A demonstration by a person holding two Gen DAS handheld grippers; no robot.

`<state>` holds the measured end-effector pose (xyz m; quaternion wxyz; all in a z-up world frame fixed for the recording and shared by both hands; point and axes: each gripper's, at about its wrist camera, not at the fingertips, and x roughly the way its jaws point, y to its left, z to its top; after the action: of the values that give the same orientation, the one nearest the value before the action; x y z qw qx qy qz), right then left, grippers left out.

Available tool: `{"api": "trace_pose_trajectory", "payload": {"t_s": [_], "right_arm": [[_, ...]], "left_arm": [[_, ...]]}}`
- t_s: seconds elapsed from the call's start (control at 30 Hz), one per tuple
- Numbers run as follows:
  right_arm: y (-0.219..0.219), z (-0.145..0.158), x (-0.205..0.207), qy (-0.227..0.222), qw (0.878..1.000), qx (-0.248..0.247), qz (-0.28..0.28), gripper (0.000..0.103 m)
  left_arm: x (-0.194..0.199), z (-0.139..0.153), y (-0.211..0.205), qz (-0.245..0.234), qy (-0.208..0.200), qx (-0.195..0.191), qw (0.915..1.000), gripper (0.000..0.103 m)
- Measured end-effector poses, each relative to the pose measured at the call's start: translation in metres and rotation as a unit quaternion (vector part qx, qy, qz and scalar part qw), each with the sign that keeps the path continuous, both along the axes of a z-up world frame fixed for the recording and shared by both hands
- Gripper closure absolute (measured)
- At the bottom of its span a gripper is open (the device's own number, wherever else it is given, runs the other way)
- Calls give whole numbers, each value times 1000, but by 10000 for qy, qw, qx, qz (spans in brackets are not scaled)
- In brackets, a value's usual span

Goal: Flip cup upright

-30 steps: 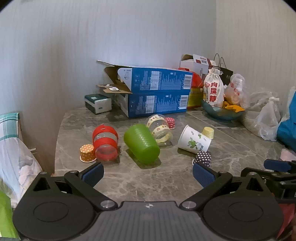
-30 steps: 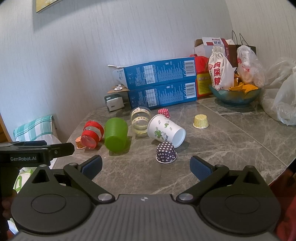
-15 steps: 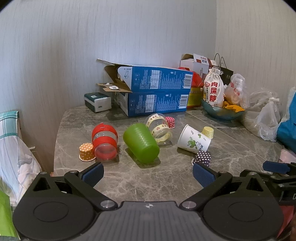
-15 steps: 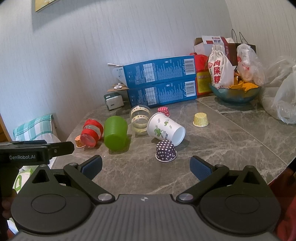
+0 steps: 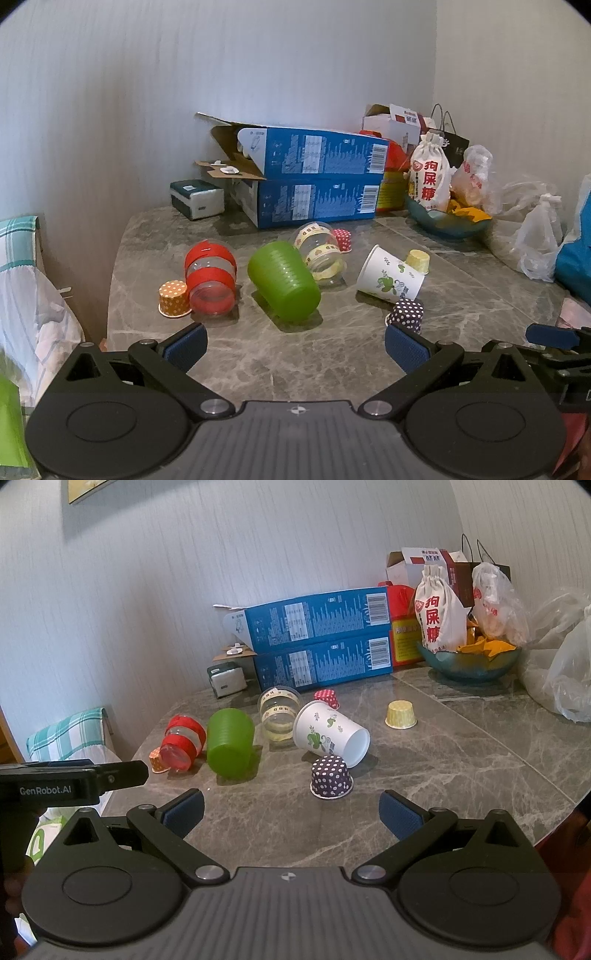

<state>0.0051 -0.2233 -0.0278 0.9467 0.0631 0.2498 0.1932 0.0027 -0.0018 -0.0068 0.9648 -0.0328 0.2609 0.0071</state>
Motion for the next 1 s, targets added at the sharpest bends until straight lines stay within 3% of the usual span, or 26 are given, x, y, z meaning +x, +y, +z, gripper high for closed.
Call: {"api": "trace_pose_trajectory", "payload": {"t_s": [0.2,0.3,0.43,0.6,0.87,1.0], "right_arm": [[-2,-3,1,14,10000,52,30,1],[-7,-4,4,43,9999,116,19,1],[-17,-8,7,108,9997,221,9,1],[-32,-12,15,216,9991,377,5,1],[-55,-18,29,313,9973,648,159,1],[-65,-25,38,398,9956,824,214,1]], "left_arm": [[8,0,0,64,91,-24,9999,0],[22,1,2,39,170,-209,9996,0],[62,2,-1,-64,767,-260,9967,0],[121,2,-11,-159,1603,-507,9856,0],[196,-17,-12,490,2331,-610,9693,12],[214,-30,-7,815,2540,-677,9614,14]]}}
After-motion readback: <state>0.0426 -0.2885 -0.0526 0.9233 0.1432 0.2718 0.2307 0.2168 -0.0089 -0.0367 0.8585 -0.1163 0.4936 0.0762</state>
